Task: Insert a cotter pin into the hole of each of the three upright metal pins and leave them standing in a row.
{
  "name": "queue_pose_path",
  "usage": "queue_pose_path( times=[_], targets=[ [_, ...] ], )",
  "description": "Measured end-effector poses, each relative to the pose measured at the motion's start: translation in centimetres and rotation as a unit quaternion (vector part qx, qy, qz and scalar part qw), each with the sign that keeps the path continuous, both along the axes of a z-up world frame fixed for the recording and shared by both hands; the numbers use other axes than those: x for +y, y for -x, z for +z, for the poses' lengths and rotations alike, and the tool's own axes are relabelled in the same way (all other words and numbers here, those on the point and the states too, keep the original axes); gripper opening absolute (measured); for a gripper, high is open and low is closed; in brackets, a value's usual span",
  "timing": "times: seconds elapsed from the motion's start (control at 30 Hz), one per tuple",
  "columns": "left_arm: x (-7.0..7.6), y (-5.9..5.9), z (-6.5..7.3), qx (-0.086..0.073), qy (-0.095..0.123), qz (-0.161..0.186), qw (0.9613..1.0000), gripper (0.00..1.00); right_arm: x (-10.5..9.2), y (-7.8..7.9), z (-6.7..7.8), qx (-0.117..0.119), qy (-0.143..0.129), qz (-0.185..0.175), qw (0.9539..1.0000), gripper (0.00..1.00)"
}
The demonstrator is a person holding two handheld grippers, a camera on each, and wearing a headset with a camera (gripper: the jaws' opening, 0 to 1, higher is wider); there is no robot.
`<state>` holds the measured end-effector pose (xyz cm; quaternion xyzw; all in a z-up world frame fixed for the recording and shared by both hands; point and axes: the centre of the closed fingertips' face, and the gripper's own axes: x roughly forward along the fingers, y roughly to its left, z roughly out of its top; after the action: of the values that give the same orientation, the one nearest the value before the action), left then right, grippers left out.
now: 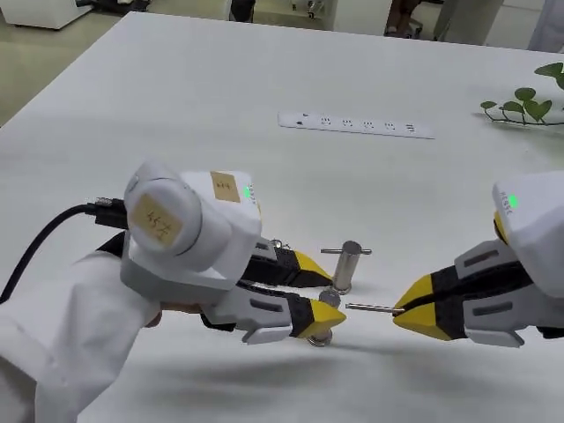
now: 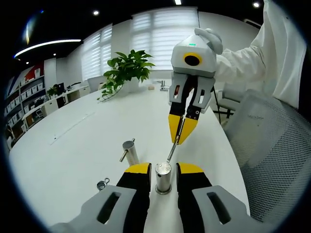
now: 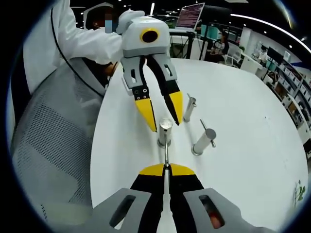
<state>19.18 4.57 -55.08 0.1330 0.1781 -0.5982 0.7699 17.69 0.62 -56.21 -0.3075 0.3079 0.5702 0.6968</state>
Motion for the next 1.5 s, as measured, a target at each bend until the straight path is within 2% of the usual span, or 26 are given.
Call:
queue_pose_path(
  times=[0.17, 0.23, 0.43, 0.87, 1.07, 1.27, 1.5],
  targets=[
    [0.1, 0.2, -0.4, 0.001, -0.009, -0.004, 0.9999, 0.1, 0.2, 0.0, 0.0, 0.001, -0.002, 0.0, 1.0, 0.0],
    [0.2, 0.1, -0.6, -0.006, -0.018, -0.005, 0.9998, 0.1, 0.2, 0.0, -0.1, 0.002, -0.003, 0.0, 1.0, 0.0],
    [0.1, 0.0, -0.8, 0.005, -0.016, 0.006, 0.9998, 0.1, 0.6, 0.1, -0.2, 0.004, -0.005, 0.001, 1.0, 0.0],
    [0.1, -0.1, -0.8, 0.013, -0.013, 0.022, 0.9996, 0.1, 1.6, 0.1, -0.7, 0.009, -0.013, -0.004, 0.9999, 0.0],
    [0.2, -0.1, -0.7, 0.018, -0.013, 0.026, 0.9994, 0.1, 2.6, -0.3, -0.9, 0.006, -0.014, 0.004, 0.9999, 0.0],
    [0.3, 0.0, -0.7, 0.015, -0.016, 0.024, 0.9995, 0.1, 3.2, -0.7, -0.9, -0.004, -0.004, 0.024, 0.9997, 0.0],
    [0.4, 0.0, -0.6, 0.019, -0.017, 0.027, 0.9993, 0.1, 3.6, -1.0, -0.9, -0.004, 0.002, 0.037, 0.9993, 0.0]
  ],
)
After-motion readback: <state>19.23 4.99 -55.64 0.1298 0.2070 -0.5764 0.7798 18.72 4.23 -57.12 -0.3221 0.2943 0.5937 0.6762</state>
